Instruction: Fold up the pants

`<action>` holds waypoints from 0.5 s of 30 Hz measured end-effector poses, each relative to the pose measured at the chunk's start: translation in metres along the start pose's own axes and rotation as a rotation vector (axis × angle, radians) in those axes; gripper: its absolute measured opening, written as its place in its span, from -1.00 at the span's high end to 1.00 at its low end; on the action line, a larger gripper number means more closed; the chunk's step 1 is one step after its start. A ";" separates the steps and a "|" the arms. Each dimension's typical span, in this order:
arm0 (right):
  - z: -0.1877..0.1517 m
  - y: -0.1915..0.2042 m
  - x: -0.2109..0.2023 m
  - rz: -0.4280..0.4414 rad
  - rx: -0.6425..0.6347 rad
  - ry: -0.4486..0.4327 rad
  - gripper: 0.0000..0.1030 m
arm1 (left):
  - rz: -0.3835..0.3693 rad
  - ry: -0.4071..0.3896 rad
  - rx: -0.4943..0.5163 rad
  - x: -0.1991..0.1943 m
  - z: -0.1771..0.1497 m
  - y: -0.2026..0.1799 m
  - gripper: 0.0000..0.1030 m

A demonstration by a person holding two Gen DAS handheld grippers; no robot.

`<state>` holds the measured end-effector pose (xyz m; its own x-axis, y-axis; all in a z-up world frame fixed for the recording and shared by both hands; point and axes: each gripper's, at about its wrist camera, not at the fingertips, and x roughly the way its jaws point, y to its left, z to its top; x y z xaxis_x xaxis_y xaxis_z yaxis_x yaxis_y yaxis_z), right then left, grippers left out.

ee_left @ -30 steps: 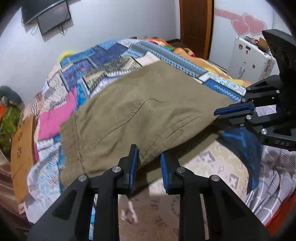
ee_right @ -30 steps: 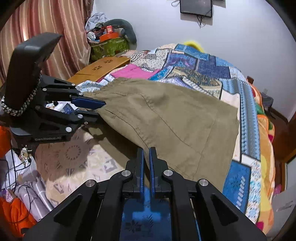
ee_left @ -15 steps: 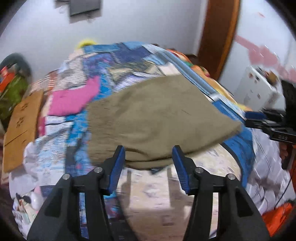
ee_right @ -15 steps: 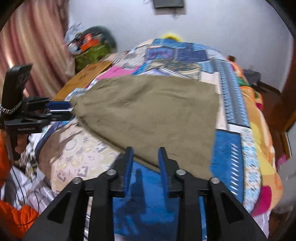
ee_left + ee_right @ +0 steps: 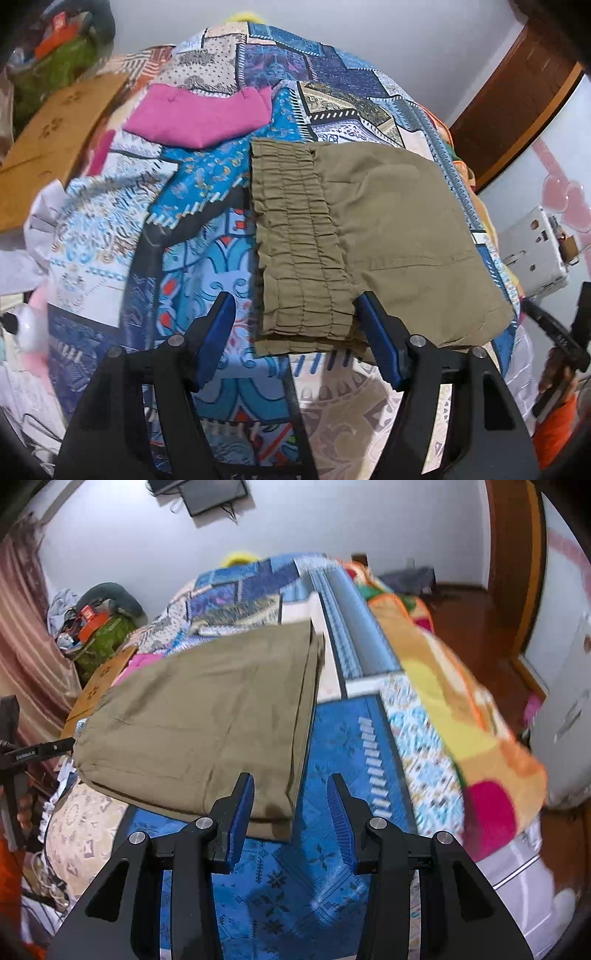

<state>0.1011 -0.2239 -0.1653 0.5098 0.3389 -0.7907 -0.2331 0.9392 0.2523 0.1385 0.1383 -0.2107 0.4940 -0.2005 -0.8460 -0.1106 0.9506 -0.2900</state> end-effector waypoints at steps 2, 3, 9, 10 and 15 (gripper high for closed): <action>-0.005 -0.001 0.007 0.029 0.018 0.014 0.27 | -0.041 0.012 -0.005 0.000 -0.001 -0.001 -0.03; -0.007 -0.001 0.010 0.051 0.028 0.023 0.27 | -0.035 0.009 -0.004 -0.001 -0.001 -0.003 -0.03; -0.018 0.003 0.025 0.058 0.040 0.055 0.78 | 0.028 -0.024 0.066 -0.008 -0.003 -0.017 0.09; -0.017 0.003 0.024 0.055 0.037 0.051 0.80 | 0.049 -0.037 0.085 -0.010 -0.002 -0.020 0.10; -0.013 0.009 0.004 0.020 -0.033 -0.008 0.87 | 0.106 -0.106 0.174 -0.025 0.000 -0.037 0.12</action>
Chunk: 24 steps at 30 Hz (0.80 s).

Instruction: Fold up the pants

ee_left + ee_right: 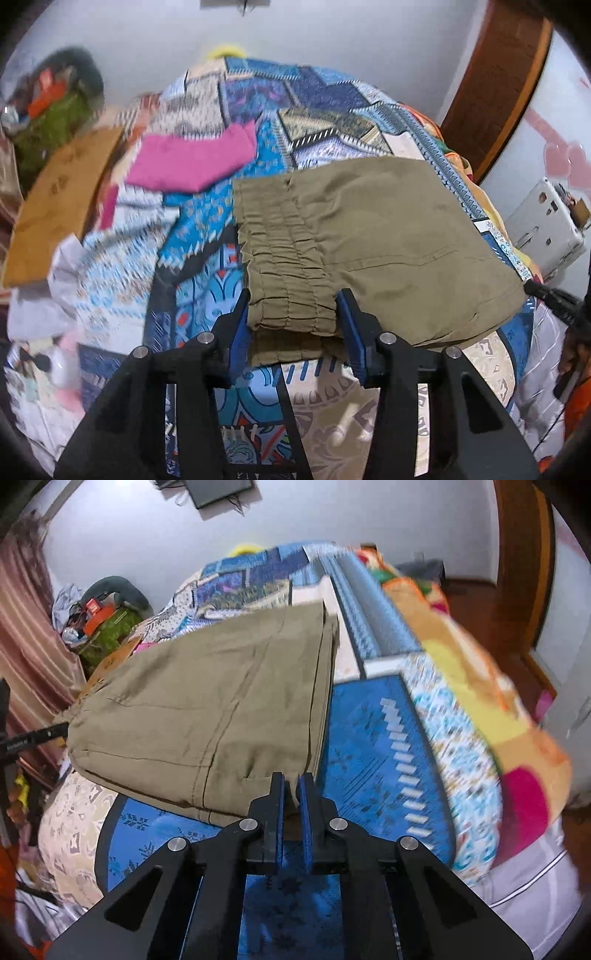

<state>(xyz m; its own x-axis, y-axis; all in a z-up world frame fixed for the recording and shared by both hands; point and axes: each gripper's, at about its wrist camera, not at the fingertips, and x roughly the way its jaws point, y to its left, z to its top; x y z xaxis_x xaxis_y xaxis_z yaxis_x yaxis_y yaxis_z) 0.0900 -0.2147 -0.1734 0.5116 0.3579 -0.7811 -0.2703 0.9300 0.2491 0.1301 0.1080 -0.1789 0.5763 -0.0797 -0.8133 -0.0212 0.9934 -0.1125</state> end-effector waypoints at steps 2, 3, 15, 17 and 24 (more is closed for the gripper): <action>0.003 0.001 -0.007 0.010 -0.025 -0.022 0.88 | -0.005 -0.014 0.002 -0.005 0.002 0.001 0.13; 0.003 -0.001 -0.009 0.017 -0.023 -0.027 0.88 | -0.010 -0.019 -0.002 -0.008 0.002 0.002 0.14; -0.019 0.009 0.023 -0.029 -0.097 0.095 0.89 | -0.038 0.050 -0.074 0.020 -0.033 0.022 0.03; -0.017 0.009 0.021 -0.030 -0.108 0.106 0.87 | -0.026 0.053 -0.085 0.018 -0.032 0.024 -0.15; 0.015 0.015 -0.002 -0.044 -0.114 0.061 0.70 | 0.009 -0.013 -0.022 -0.014 -0.007 0.008 -0.25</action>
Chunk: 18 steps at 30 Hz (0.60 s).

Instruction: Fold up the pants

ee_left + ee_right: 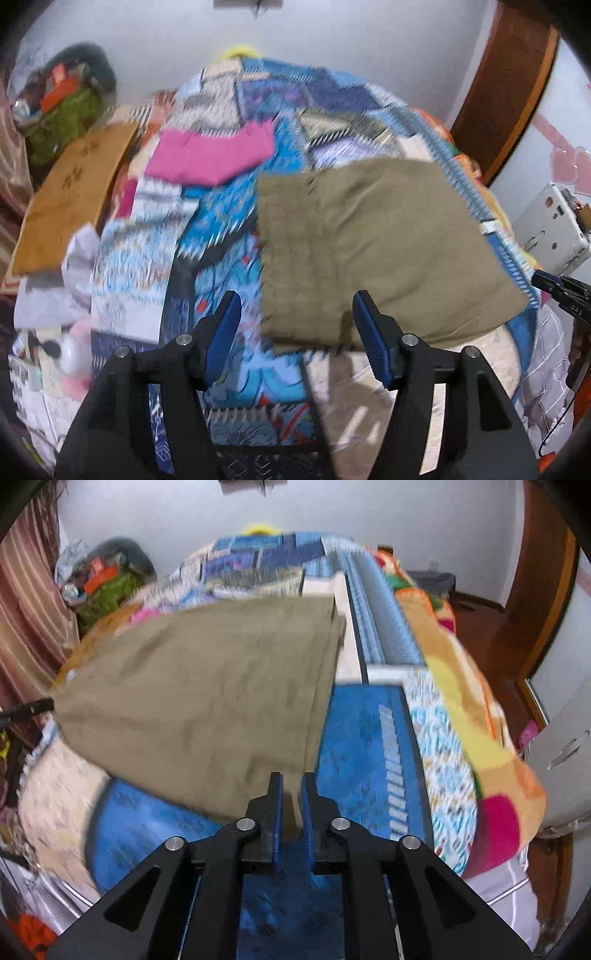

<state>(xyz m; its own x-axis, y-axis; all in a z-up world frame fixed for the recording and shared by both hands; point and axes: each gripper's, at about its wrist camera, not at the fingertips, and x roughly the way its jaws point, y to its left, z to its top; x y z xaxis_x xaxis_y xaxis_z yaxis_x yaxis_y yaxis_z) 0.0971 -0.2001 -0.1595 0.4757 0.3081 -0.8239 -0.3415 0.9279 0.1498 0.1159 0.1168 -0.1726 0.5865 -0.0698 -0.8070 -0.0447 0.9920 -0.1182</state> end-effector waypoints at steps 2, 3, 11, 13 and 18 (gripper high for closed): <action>0.010 0.008 -0.007 0.037 0.001 -0.040 0.37 | -0.038 -0.022 0.014 -0.005 0.007 -0.011 -0.26; 0.016 0.018 -0.010 0.058 -0.012 -0.064 0.20 | -0.061 -0.030 0.026 -0.006 0.010 -0.019 -0.28; 0.025 0.093 0.008 0.200 -0.171 -0.094 0.16 | -0.137 0.029 0.137 0.028 0.008 -0.077 -0.30; 0.023 0.104 0.023 0.209 -0.187 -0.061 0.16 | -0.135 0.059 0.132 0.042 0.001 -0.079 -0.30; 0.011 0.091 0.047 0.221 -0.146 -0.024 0.12 | -0.104 0.057 0.154 0.050 -0.009 -0.073 -0.30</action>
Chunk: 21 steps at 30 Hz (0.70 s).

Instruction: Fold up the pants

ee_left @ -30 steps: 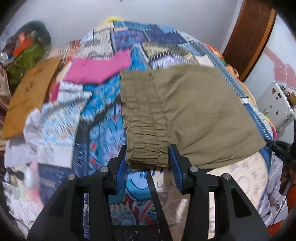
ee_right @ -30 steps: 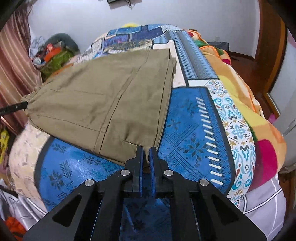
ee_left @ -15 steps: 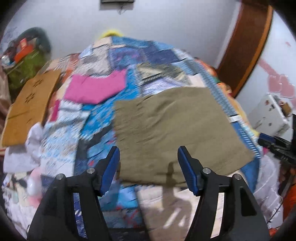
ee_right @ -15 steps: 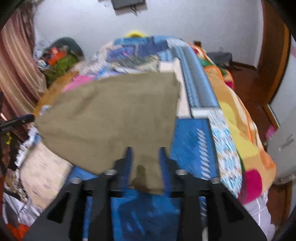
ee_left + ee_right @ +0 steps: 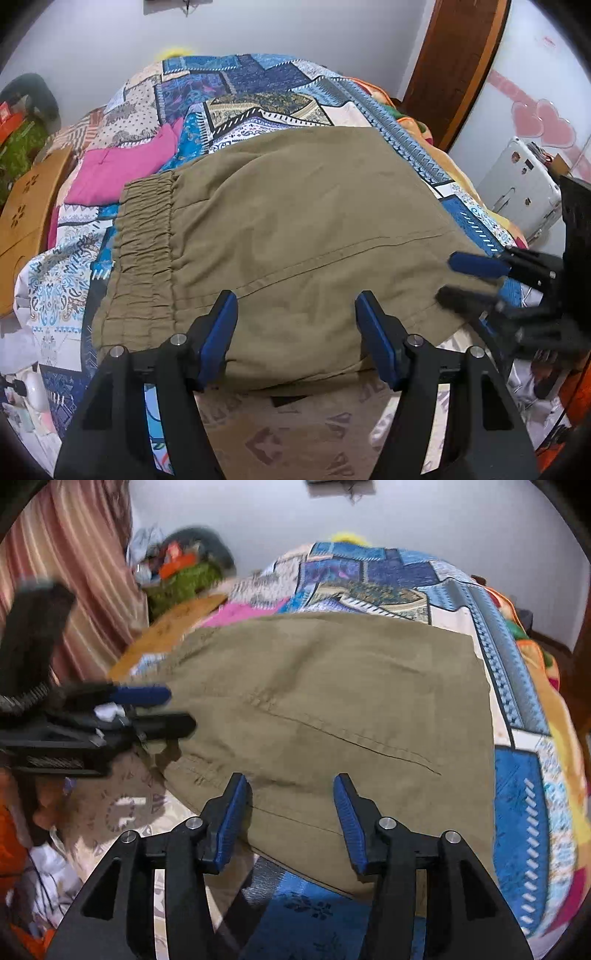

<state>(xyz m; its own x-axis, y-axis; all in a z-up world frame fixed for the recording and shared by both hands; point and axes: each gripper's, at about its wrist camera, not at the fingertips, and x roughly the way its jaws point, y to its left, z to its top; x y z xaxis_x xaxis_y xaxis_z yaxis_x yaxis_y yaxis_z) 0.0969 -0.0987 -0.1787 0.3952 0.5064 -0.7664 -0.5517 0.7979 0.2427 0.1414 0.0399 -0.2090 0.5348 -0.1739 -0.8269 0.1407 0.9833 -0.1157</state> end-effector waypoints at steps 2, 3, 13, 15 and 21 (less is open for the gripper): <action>-0.001 -0.008 -0.005 -0.012 0.026 0.006 0.12 | 0.011 -0.007 0.005 -0.006 -0.002 0.003 -0.30; -0.002 -0.013 -0.009 -0.031 0.040 0.006 0.12 | 0.038 -0.017 0.006 -0.011 -0.003 0.007 -0.30; -0.038 -0.068 -0.042 -0.123 0.161 0.033 -0.04 | 0.150 0.010 -0.042 -0.020 -0.024 0.048 -0.32; -0.044 -0.074 -0.043 -0.103 0.213 0.031 -0.07 | 0.125 0.007 -0.081 -0.022 -0.026 0.056 -0.33; -0.028 -0.062 -0.048 -0.143 0.157 0.032 -0.08 | 0.157 -0.018 -0.093 -0.031 -0.004 0.065 -0.33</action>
<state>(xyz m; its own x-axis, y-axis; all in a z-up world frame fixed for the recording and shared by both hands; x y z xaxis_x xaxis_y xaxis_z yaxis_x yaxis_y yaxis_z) 0.0914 -0.1816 -0.1743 0.4361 0.3759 -0.8177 -0.3697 0.9032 0.2180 0.1305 0.1090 -0.1932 0.5594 -0.0178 -0.8287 -0.0230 0.9990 -0.0370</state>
